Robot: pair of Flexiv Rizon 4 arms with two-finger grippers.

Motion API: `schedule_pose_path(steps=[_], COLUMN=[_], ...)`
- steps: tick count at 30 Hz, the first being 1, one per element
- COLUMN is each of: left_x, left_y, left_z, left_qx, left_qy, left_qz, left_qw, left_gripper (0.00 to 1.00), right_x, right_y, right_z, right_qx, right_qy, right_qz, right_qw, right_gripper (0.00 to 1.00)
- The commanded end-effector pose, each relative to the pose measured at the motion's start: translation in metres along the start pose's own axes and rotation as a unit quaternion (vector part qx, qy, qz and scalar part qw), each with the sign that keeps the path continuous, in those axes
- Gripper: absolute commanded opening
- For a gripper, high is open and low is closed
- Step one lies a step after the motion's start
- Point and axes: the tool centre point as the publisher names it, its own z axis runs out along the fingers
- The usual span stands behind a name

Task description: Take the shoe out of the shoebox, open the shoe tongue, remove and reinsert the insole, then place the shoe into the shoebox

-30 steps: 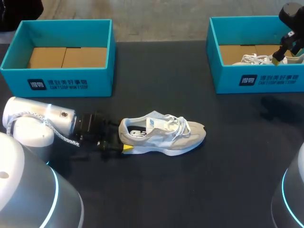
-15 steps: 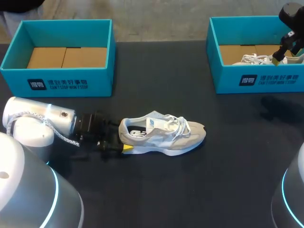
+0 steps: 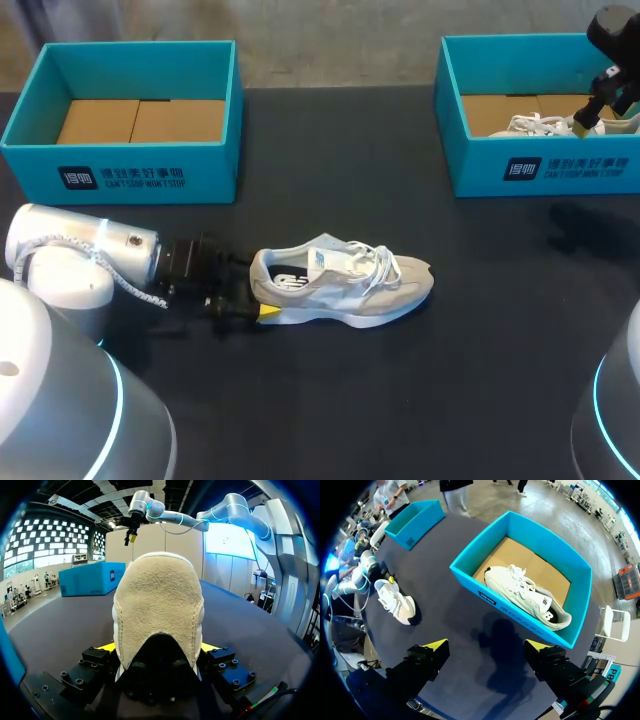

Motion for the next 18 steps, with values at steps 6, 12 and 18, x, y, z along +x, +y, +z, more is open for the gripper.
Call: schedule_pose_path(steps=[6, 12, 18], left_x=[0.003, 0.003, 0.003], left_y=[0.002, 0.002, 0.002], left_z=[0.003, 0.003, 0.003], left_qx=[0.000, 0.000, 0.000], left_qy=[-0.001, -0.001, -0.001], left_qz=[0.000, 0.000, 0.000], left_qw=[1.000, 1.000, 1.000], left_gripper=[0.00, 0.00, 0.00], right_x=[0.033, 0.070, 0.101], right_y=[0.020, 0.037, 0.043], right_z=[-0.006, -0.008, -0.006], right_qx=[0.021, 0.023, 0.023], right_qy=[-0.016, -0.029, -0.030], right_qz=[0.066, 0.107, 0.135], right_qw=[0.997, 0.994, 0.990], right_gripper=[1.00, 1.00, 1.00])
